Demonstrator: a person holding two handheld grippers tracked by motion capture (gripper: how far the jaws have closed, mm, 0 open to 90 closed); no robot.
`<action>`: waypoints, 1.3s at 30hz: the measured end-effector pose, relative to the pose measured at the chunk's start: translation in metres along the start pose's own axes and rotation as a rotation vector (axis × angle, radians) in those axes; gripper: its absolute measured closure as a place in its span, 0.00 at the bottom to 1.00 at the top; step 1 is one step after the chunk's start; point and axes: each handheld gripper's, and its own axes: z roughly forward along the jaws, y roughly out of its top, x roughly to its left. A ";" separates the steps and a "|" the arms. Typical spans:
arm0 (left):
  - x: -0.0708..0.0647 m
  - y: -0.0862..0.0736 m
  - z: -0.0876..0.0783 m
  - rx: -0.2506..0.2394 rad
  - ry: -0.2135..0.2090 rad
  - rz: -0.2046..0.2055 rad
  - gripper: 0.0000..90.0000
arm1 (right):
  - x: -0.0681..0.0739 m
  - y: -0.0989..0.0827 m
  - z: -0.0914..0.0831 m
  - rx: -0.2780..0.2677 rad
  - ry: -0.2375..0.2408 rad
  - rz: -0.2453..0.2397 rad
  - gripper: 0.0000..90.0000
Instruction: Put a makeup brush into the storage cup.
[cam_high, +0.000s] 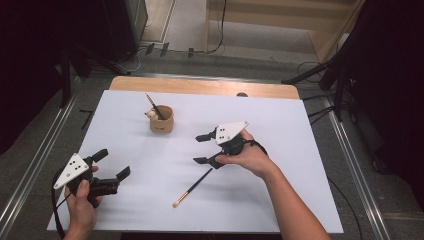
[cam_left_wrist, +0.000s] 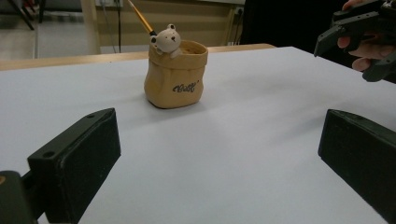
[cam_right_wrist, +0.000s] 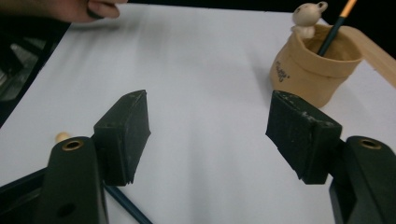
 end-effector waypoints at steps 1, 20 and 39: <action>0.000 0.000 0.000 0.000 0.000 -0.001 0.00 | 0.000 0.002 0.001 0.022 0.016 -0.014 0.35; 0.000 0.000 0.000 -0.002 0.000 0.000 0.00 | 0.005 0.016 0.019 0.282 0.149 -0.179 0.36; 0.000 0.000 0.000 0.000 -0.002 0.001 0.00 | 0.012 0.023 0.034 0.440 0.191 -0.305 0.38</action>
